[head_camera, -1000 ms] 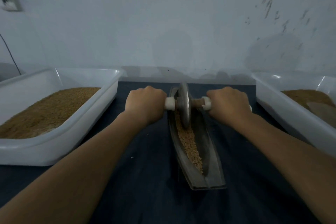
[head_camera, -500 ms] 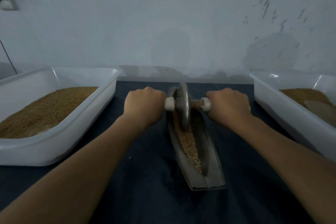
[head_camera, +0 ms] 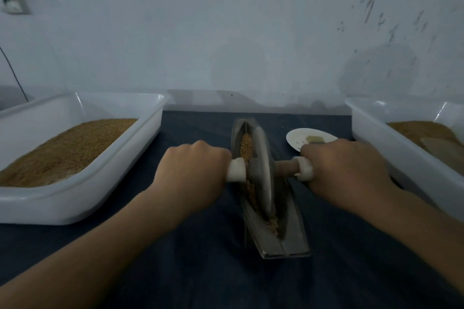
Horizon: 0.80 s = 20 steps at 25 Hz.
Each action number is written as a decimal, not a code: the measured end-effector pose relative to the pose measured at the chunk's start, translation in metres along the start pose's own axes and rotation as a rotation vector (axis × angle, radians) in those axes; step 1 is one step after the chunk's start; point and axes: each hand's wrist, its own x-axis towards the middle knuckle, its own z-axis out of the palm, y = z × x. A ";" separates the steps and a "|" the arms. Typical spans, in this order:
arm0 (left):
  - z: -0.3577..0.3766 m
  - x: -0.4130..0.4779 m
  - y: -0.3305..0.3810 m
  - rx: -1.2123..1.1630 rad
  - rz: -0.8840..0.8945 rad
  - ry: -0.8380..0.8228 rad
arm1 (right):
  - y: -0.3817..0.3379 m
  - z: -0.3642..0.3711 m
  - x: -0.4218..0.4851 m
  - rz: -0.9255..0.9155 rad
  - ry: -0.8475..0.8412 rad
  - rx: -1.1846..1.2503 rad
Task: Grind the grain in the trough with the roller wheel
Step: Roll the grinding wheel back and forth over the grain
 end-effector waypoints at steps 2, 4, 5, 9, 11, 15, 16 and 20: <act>0.016 0.027 -0.001 -0.028 -0.090 -0.033 | -0.008 0.015 0.030 0.047 0.020 -0.042; 0.023 0.057 -0.003 -0.030 -0.135 -0.058 | -0.009 0.026 0.062 0.100 -0.099 0.046; 0.023 0.068 -0.004 -0.029 -0.146 -0.070 | -0.008 0.029 0.072 0.115 -0.142 0.068; 0.014 0.052 -0.003 -0.031 -0.089 -0.082 | -0.005 0.025 0.046 0.094 -0.111 0.010; 0.007 0.016 0.000 -0.024 -0.029 0.018 | -0.002 0.008 0.014 -0.002 0.007 -0.037; -0.015 -0.015 0.003 -0.023 0.027 0.123 | 0.005 -0.019 -0.009 -0.081 0.140 0.077; -0.010 -0.011 0.004 -0.018 -0.001 0.073 | 0.002 -0.018 -0.003 -0.045 0.116 0.046; 0.026 0.041 0.000 -0.044 -0.132 -0.032 | -0.010 0.016 0.051 0.061 -0.088 -0.020</act>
